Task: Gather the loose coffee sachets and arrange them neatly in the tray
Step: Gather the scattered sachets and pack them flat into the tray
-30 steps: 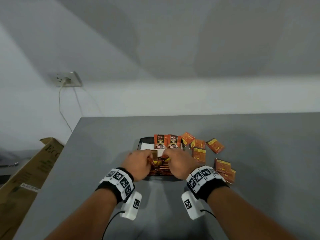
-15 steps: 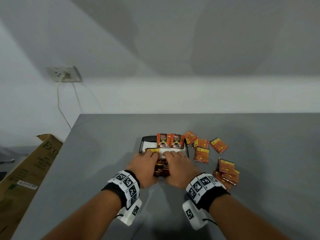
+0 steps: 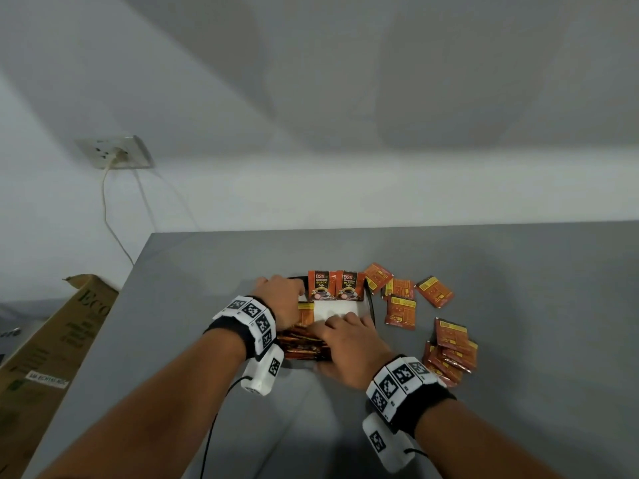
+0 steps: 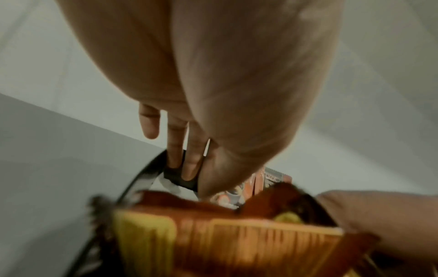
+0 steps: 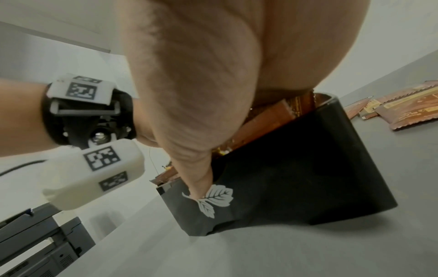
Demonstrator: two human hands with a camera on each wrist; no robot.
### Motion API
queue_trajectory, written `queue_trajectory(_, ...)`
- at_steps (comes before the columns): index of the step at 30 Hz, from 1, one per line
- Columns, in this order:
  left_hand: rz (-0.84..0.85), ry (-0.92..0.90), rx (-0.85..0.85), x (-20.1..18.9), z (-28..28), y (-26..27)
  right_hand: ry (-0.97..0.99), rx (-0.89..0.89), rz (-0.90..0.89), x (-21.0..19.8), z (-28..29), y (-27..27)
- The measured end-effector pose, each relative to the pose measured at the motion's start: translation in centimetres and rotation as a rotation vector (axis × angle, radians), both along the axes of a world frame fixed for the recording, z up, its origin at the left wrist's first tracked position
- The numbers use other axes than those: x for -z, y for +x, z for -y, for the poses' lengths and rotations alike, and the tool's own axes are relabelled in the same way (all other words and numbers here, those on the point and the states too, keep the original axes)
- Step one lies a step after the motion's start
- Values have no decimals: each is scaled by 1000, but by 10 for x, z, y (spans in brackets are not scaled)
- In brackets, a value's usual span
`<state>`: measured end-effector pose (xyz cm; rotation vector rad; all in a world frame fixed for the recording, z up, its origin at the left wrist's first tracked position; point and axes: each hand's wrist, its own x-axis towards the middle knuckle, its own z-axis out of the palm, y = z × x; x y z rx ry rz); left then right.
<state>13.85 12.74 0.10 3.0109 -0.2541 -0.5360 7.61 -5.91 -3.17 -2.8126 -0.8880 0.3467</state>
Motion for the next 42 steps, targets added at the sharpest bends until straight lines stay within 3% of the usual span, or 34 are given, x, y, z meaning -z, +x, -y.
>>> queue_trajectory(5, 16, 105, 89, 13, 12, 7, 2, 14, -14, -1, -1, -1)
queue_trajectory(13, 45, 111, 61, 18, 14, 8, 24, 41, -33, -3, -1, -3)
queue_trajectory(19, -6, -50, 51, 6, 8, 1, 12, 48, -42, -2, -1, -2)
queue_trajectory(25, -145, -113, 128, -20, 7, -42, 82, 98, -36, -6, 4, 6)
queue_trajectory(29, -40, -71, 200, -1, 8, -64, 19, 93, 5, -3, 6, 2)
queue_trajectory(35, 94, -177, 121, 20, 12, -71, -34, 103, 4, -2, -1, -4)
queue_trajectory(42, 150, -134, 99, 29, 21, -73, -70, 108, -27, -2, -7, -6)
